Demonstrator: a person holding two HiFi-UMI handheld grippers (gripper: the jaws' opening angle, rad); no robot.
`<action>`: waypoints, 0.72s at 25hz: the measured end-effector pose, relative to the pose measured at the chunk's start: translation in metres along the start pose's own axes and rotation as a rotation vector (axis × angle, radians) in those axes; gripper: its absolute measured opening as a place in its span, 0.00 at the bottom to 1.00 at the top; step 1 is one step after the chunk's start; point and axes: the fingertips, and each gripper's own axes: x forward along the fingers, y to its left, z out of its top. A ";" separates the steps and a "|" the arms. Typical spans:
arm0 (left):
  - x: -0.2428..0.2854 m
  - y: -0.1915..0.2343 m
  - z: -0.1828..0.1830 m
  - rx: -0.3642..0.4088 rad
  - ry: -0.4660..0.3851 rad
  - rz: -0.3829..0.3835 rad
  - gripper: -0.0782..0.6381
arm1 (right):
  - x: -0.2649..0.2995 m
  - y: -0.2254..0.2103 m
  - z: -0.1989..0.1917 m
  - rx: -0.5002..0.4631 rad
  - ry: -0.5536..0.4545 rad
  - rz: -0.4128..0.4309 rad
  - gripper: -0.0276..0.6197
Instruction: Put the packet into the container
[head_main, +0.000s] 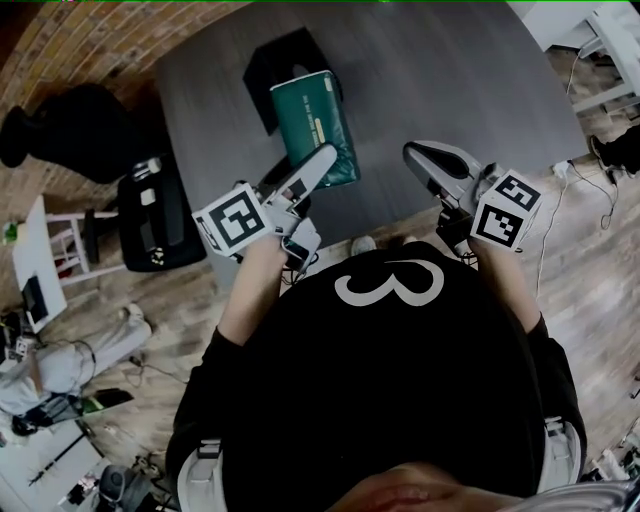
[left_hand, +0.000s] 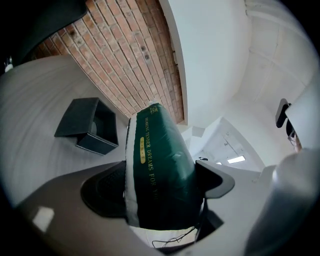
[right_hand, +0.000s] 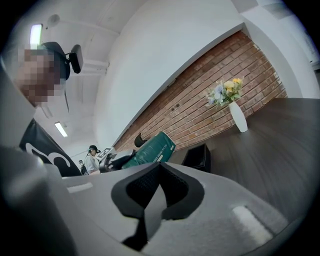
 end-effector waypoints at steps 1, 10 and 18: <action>0.003 0.002 0.008 0.006 -0.015 0.008 0.73 | 0.004 -0.004 0.004 0.000 0.006 0.010 0.05; 0.028 0.024 0.069 0.111 -0.129 0.187 0.73 | 0.039 -0.042 0.037 0.012 0.076 0.117 0.05; 0.061 0.041 0.102 0.146 -0.216 0.267 0.72 | 0.049 -0.070 0.058 0.032 0.102 0.179 0.05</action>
